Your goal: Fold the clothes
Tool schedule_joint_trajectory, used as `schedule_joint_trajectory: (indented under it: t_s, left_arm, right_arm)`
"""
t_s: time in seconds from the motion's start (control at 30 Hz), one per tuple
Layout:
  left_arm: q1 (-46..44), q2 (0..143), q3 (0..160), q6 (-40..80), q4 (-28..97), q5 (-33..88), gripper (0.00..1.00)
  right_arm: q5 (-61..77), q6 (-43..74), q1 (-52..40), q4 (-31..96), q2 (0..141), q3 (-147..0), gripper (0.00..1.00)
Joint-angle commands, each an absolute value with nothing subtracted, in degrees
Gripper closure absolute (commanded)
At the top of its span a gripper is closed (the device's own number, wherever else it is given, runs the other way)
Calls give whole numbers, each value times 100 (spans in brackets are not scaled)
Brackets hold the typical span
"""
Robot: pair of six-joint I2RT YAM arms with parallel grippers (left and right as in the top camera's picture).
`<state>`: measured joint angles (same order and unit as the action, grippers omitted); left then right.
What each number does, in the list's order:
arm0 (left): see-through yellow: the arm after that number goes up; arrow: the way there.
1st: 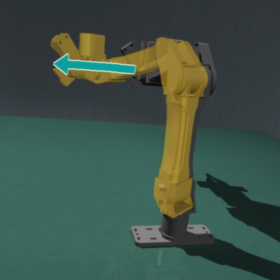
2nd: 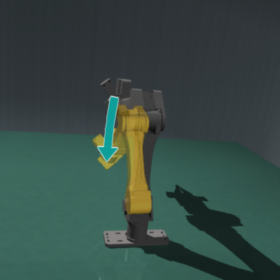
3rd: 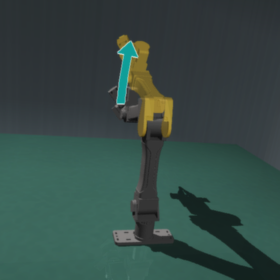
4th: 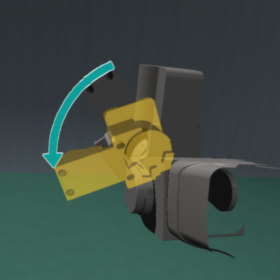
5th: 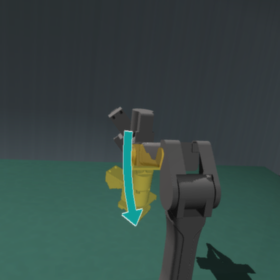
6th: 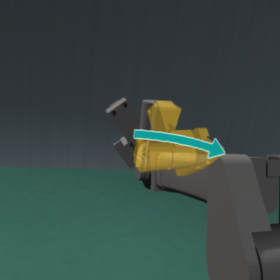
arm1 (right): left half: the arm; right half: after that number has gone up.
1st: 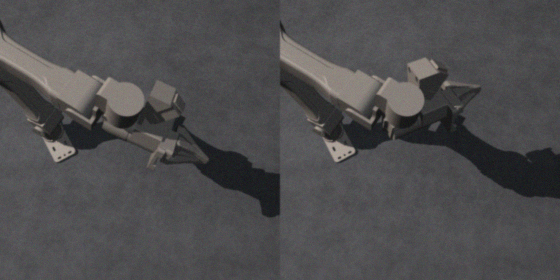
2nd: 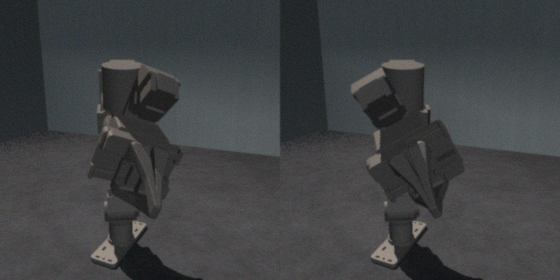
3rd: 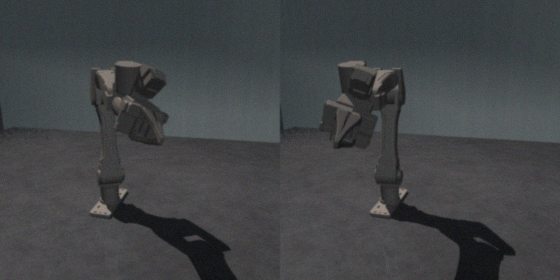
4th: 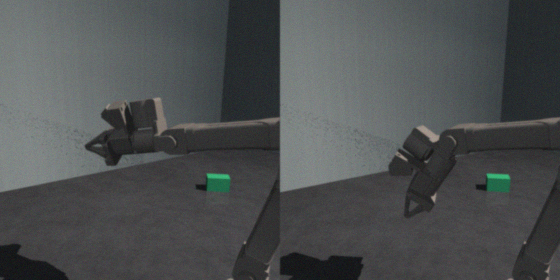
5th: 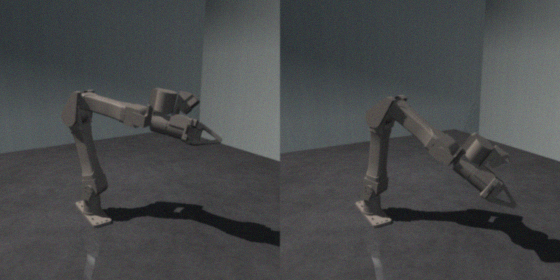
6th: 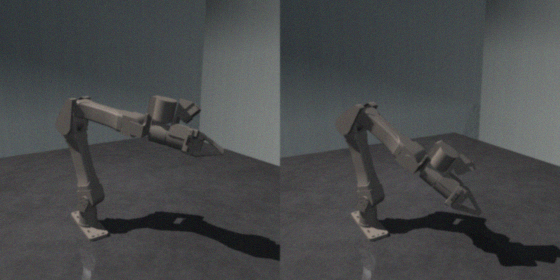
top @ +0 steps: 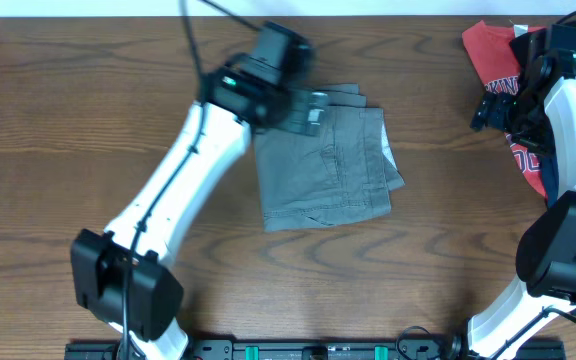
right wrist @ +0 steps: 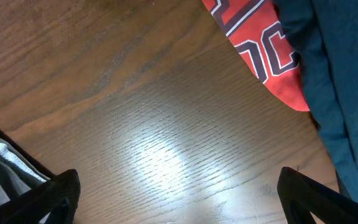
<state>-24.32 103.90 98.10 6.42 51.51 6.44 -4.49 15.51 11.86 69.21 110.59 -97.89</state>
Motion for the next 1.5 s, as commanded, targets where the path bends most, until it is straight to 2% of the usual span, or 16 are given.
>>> schedule_joint_trajectory:
  t_s: [0.0, 0.17, 0.33, 0.67, 0.9, 0.93, 1.0, 1.03, 1.13, 1.2, 1.23, 1.27, 1.37, 1.47]
  left_arm:
    - [-1752, 10637, 9636, 567, 5441, 506, 2]
    - [-897, 10897, 9133, 558, 5511, 1841, 2]
    - [-523, 11233, 8558, 12, 5339, 3170, 2]
    - [-867, 11673, 7876, -139, 4613, 3581, 2]
    - [-1160, 11692, 7542, 294, 3942, 3579, 1]
    - [-1194, 11692, 7544, 333, 3889, 3579, 8]
    - [-1249, 11692, 7544, 390, 3771, 3577, 35]
    - [-1264, 11692, 7544, 464, 3708, 3575, 44]
    - [-1269, 11692, 7544, 760, 3511, 3555, 57]
    - [-1267, 11692, 7544, 895, 3400, 3551, 75]
    - [-1262, 11692, 7544, 893, 3341, 3538, 89]
    - [-1260, 11692, 7544, 893, 3310, 3533, 94]
    - [-1225, 11692, 7544, 1000, 3201, 3391, 94]
    - [-1079, 11692, 7544, 1544, 3181, 2759, 94]
  right_arm:
    - [-447, 1625, 1194, 6921, 11080, -9841, 1]
    - [-447, 1625, 1194, 6921, 11080, -9841, 1]
    - [-447, 1625, 1188, 6921, 11080, -9841, 1]
    - [-447, 1625, 1194, 6921, 11080, -9841, 1]
    - [-447, 1625, 1192, 6921, 11080, -9841, 1]
    - [-447, 1625, 1194, 6921, 11080, -9841, 1]
    - [-447, 1625, 1194, 6921, 11080, -9841, 1]
    - [-447, 1625, 1194, 6921, 11080, -9841, 1]
    - [-447, 1625, 1194, 6921, 11080, -9841, 1]
    - [-447, 1625, 1194, 6921, 11080, -9841, 1]
    - [-445, 1625, 1194, 6921, 11080, -9841, 1]
    - [-447, 1625, 1194, 6921, 11080, -9841, 1]
    - [-445, 1625, 1192, 6921, 11080, -9841, 1]
    - [-447, 1625, 1194, 6921, 11080, -9841, 1]
